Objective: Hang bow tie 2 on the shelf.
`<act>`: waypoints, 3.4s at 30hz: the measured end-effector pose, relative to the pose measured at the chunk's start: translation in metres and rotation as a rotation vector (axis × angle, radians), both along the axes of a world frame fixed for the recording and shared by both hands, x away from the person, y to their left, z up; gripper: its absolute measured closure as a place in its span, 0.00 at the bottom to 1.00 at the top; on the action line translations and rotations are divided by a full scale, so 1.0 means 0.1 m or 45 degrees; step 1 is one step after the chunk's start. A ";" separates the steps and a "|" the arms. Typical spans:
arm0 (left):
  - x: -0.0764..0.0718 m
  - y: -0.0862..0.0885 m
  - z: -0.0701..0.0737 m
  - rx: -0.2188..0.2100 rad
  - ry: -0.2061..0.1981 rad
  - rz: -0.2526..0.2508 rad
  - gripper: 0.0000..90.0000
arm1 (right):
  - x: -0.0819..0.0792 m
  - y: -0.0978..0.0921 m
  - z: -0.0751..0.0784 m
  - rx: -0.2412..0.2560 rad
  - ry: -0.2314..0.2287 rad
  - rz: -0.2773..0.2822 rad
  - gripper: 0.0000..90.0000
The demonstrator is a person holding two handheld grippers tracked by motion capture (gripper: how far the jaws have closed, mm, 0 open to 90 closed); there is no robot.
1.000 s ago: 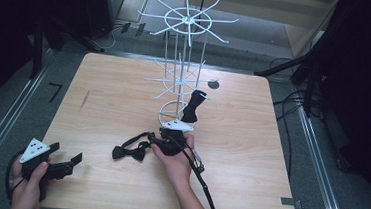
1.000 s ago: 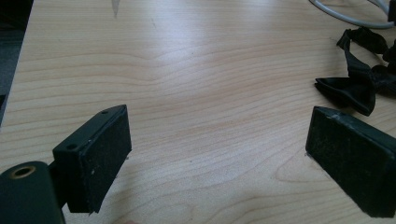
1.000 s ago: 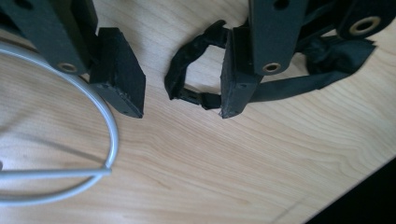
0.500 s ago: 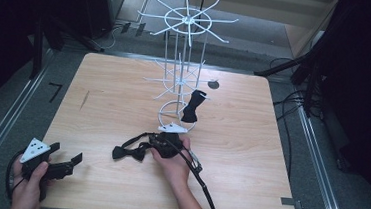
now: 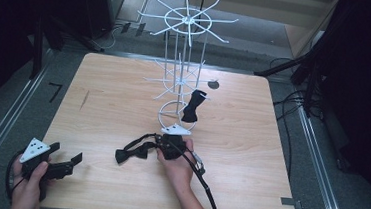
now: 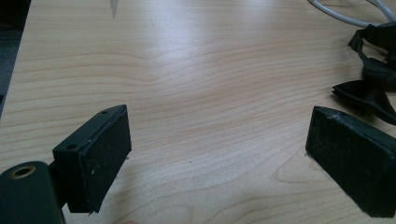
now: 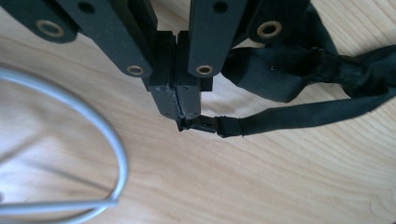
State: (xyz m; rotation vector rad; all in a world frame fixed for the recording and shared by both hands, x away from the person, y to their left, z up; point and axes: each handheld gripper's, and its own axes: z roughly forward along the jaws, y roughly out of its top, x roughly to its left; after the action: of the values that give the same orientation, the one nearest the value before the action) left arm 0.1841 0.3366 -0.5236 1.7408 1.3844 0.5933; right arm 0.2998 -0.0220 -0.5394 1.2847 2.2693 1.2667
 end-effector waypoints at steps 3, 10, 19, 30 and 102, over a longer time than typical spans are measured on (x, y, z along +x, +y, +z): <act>0.00 0.00 0.00 0.003 -0.003 0.008 0.08 | -0.03 -0.05 0.06 0.022 -0.035 -0.007 1.00; 0.00 0.00 0.00 0.005 -0.003 0.003 0.08 | -0.12 -0.17 0.22 0.039 -0.111 -0.001 1.00; 0.00 0.00 0.00 0.003 -0.005 0.002 0.08 | -0.21 -0.29 0.44 0.092 -0.178 -0.006 1.00; 0.00 0.00 0.00 0.003 -0.002 0.003 0.08 | -0.28 -0.44 0.61 0.119 -0.244 -0.036 1.00; 0.00 -0.01 0.00 0.006 -0.003 0.004 0.08 | -0.48 -0.94 1.38 0.209 -0.457 -0.121 1.00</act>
State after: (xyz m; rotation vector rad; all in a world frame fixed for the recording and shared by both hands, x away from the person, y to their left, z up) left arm 0.1837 0.3359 -0.5235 1.7418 1.3854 0.6004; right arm 0.2516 -0.1159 -0.4016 1.0943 1.8685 1.5340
